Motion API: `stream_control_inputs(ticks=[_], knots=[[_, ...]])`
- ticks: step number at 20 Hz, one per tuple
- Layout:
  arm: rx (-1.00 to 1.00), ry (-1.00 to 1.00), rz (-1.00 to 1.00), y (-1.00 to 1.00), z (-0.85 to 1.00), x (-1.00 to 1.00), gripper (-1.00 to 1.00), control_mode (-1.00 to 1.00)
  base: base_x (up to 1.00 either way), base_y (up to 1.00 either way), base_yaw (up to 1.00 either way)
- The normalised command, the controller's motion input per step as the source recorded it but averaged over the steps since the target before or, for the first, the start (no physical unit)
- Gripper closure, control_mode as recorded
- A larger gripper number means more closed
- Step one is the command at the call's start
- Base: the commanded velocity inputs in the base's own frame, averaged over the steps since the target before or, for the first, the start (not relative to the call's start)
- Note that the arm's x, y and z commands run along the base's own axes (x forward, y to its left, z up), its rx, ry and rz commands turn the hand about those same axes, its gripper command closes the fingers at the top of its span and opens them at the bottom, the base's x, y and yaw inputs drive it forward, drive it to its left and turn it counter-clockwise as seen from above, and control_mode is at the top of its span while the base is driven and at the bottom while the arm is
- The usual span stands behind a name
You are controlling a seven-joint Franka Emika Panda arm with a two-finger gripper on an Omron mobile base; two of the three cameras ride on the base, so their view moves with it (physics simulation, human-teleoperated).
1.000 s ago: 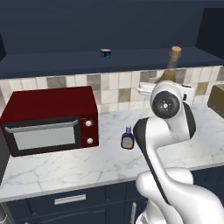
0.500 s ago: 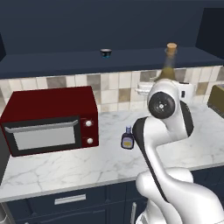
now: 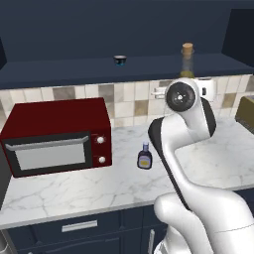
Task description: Pick the oil and vinegar bottle and condiment bottle from the counter and place them in the cabinet.
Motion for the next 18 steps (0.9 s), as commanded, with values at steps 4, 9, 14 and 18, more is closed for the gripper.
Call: stream_control_inputs(ticks=[4,9,14,18], knots=[[0.0,0.11,0.0,0.0,0.35,0.0,1.0,-1.0,0.0,0.0,0.0],[0.0,0.02,0.0,0.0,0.42,0.0,1.0,-1.0,0.0,0.0,0.0],[0.0,0.0,0.0,0.0,0.2,0.0,1.0,-1.0,0.0,0.0,0.0],[0.0,0.0,0.0,0.0,0.0,0.03,1.0,-1.0,0.0,0.0,0.0]])
